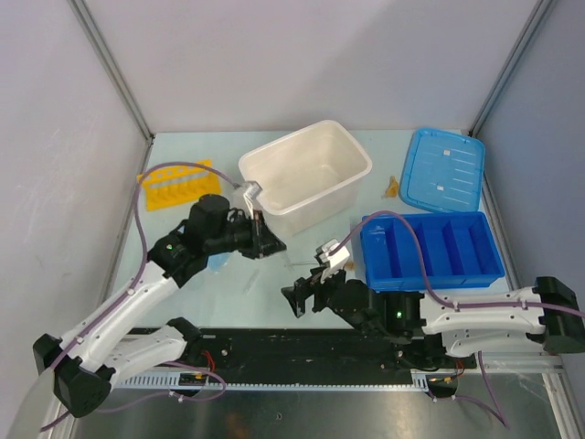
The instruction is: Organize the chemistry lab equipment
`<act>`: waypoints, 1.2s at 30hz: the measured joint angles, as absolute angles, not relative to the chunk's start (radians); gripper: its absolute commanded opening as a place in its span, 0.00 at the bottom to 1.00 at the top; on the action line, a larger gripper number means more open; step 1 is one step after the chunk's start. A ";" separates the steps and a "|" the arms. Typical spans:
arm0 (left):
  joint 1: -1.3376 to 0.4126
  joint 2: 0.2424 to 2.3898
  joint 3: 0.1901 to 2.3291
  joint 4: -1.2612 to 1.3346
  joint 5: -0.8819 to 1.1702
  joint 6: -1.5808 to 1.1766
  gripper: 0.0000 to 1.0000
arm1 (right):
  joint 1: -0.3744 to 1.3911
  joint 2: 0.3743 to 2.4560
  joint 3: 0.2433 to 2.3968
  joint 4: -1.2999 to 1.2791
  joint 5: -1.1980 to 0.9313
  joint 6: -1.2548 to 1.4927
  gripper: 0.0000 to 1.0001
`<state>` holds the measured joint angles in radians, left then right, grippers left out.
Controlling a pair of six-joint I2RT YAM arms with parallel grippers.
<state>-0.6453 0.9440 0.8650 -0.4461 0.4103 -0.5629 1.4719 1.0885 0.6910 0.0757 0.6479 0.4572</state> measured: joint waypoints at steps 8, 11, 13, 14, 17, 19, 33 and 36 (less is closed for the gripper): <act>-0.545 0.953 1.135 -0.493 -0.038 -0.410 0.05 | 1.502 0.933 0.689 0.031 0.651 0.470 0.99; -0.497 0.997 1.225 -0.457 -0.251 -0.334 0.06 | 1.505 0.875 0.689 -0.002 0.651 0.469 0.99; -0.435 1.040 1.251 -0.408 -0.343 -0.292 0.05 | 1.506 0.838 0.689 -0.031 0.651 0.467 0.99; -0.399 1.067 1.256 -0.384 -0.375 -0.277 0.05 | 1.506 0.817 0.688 -0.047 0.651 0.465 0.99; -0.299 1.158 1.261 -0.322 -0.429 -0.248 0.06 | 1.507 0.756 0.684 -0.089 0.650 0.451 0.99; -0.241 1.232 1.261 -0.274 -0.446 -0.235 0.06 | 1.507 0.713 0.683 -0.118 0.648 0.443 0.99; -0.118 1.722 1.377 -0.096 -0.455 -0.205 0.06 | 1.509 0.590 0.636 -0.213 0.651 0.444 0.99; -0.113 1.761 1.378 -0.090 -0.437 -0.206 0.06 | 1.509 0.605 0.636 -0.212 0.650 0.444 0.99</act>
